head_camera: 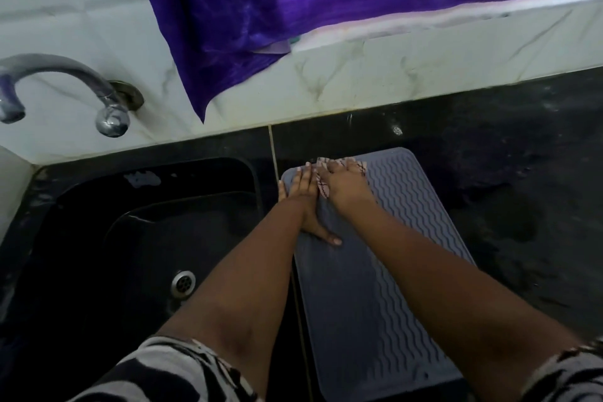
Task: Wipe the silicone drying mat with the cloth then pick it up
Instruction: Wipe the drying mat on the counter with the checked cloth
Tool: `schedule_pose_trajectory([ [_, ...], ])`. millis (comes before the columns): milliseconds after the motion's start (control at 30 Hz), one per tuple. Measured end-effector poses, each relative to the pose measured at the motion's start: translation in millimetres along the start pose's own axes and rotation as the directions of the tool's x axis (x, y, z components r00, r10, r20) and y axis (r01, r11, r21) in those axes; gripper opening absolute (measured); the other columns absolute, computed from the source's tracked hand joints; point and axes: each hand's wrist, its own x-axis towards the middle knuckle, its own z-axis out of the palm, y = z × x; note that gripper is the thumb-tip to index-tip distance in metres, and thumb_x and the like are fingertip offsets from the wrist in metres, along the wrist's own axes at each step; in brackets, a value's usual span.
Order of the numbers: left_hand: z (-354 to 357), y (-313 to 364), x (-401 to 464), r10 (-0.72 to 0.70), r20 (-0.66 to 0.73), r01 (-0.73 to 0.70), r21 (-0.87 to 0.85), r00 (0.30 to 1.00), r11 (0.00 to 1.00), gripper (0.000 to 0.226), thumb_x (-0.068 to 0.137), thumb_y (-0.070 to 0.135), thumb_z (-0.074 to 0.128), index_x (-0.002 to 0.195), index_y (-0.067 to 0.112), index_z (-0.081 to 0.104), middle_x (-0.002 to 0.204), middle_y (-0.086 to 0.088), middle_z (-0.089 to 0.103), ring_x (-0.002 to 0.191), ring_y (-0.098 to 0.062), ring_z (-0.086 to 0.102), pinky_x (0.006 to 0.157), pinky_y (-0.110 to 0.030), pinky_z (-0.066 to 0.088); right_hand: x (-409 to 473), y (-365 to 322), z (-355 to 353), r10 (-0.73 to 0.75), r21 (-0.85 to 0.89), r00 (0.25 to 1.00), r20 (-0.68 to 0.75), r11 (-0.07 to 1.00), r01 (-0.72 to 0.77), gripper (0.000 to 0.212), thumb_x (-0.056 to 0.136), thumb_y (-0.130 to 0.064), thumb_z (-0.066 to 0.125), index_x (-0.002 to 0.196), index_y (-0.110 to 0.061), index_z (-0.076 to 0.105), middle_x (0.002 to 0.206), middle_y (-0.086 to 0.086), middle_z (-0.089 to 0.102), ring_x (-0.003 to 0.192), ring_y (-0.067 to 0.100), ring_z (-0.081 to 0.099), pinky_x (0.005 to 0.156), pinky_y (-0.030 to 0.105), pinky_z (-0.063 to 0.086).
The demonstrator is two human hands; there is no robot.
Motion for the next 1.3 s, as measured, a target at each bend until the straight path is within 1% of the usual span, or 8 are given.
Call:
schedule_pose_trajectory([
  [200,-9,6,4,-0.072,0.030,0.070,0.049,0.997,0.996,0.158,0.052,0.058,0.088,0.146,0.015,-0.032,0.152,-0.004,-0.041,0.143,-0.023,-0.032,0.115,-0.059,-0.008,-89,-15,-6,0.054,-0.115,0.975,0.217,0.993,-0.030,0.073,0.091,-0.039,0.054,0.151,-0.016,0.020,0.150,0.013,0.033,0.138,0.037,0.030,0.111,0.053,0.028],
  [400,-14,11,-6,-0.081,0.053,0.077,0.070,0.995,0.995,0.168,0.040,0.065,0.087,0.144,0.014,-0.035,0.150,-0.004,-0.044,0.139,-0.024,-0.037,0.115,-0.058,-0.013,-97,-5,-63,-0.030,0.114,0.953,0.303,0.993,-0.005,0.028,0.091,-0.023,0.056,0.117,-0.017,0.064,0.121,0.004,0.061,0.112,0.021,0.056,0.095,0.035,0.045],
  [633,-12,9,-7,-0.064,0.078,0.057,0.081,0.995,0.995,0.166,0.042,0.067,0.086,0.142,0.020,-0.037,0.145,-0.004,-0.049,0.135,-0.024,-0.044,0.114,-0.058,-0.016,0,-18,-43,0.048,-0.074,0.992,0.116,0.996,-0.040,0.052,0.095,-0.031,0.042,0.145,-0.017,0.037,0.148,0.012,0.042,0.133,0.036,0.040,0.109,0.054,0.035],
  [733,-9,7,-3,-0.062,0.061,0.057,0.084,0.996,0.995,0.165,0.043,0.066,0.086,0.144,0.018,-0.035,0.147,-0.004,-0.048,0.137,-0.023,-0.041,0.114,-0.059,-0.013,-33,-21,-12,0.039,-0.146,0.992,0.124,0.989,-0.021,0.070,0.096,-0.038,0.043,0.154,-0.015,0.011,0.160,0.011,0.017,0.145,0.036,0.019,0.118,0.057,0.016],
  [867,-8,6,-4,-0.043,0.014,0.042,0.037,0.999,0.998,0.162,0.047,0.063,0.086,0.146,0.014,-0.033,0.151,-0.004,-0.042,0.141,-0.023,-0.036,0.114,-0.057,-0.015,-121,-11,19,0.001,-0.148,0.982,0.189,0.989,0.027,0.078,0.092,-0.041,0.048,0.153,-0.011,0.008,0.155,0.016,0.023,0.140,0.041,0.026,0.115,0.058,0.023],
  [1000,-4,4,-12,0.000,-0.035,0.001,0.023,0.999,1.000,0.161,0.047,0.068,0.083,0.146,0.013,-0.031,0.152,-0.005,-0.040,0.141,-0.024,-0.035,0.113,-0.055,-0.018,-160,-7,-7,-0.067,-0.067,0.936,0.345,0.993,0.096,0.047,0.091,-0.029,0.056,0.134,-0.011,0.051,0.135,0.011,0.054,0.121,0.028,0.052,0.100,0.041,0.045],
  [1200,11,4,-34,0.192,-0.169,-0.201,-0.043,0.967,0.979,0.128,0.068,0.055,0.079,0.155,0.021,-0.010,0.155,-0.007,-0.033,0.143,-0.024,-0.030,0.115,-0.047,-0.014,-120,8,-54,-0.066,0.164,0.994,0.084,0.985,0.052,0.036,0.094,-0.023,0.053,0.130,-0.019,0.057,0.129,0.005,0.056,0.118,0.021,0.053,0.103,0.036,0.041],
  [1300,37,2,-45,0.184,-0.155,-0.200,-0.096,0.971,0.975,0.095,0.087,0.051,0.062,0.155,0.027,0.000,0.160,-0.004,-0.021,0.147,-0.026,-0.019,0.118,-0.049,-0.005,-108,-3,-16,0.013,-0.030,0.981,0.194,1.000,-0.008,0.048,0.094,-0.035,0.050,0.140,-0.021,0.045,0.144,0.011,0.044,0.130,0.030,0.042,0.112,0.046,0.032],
])
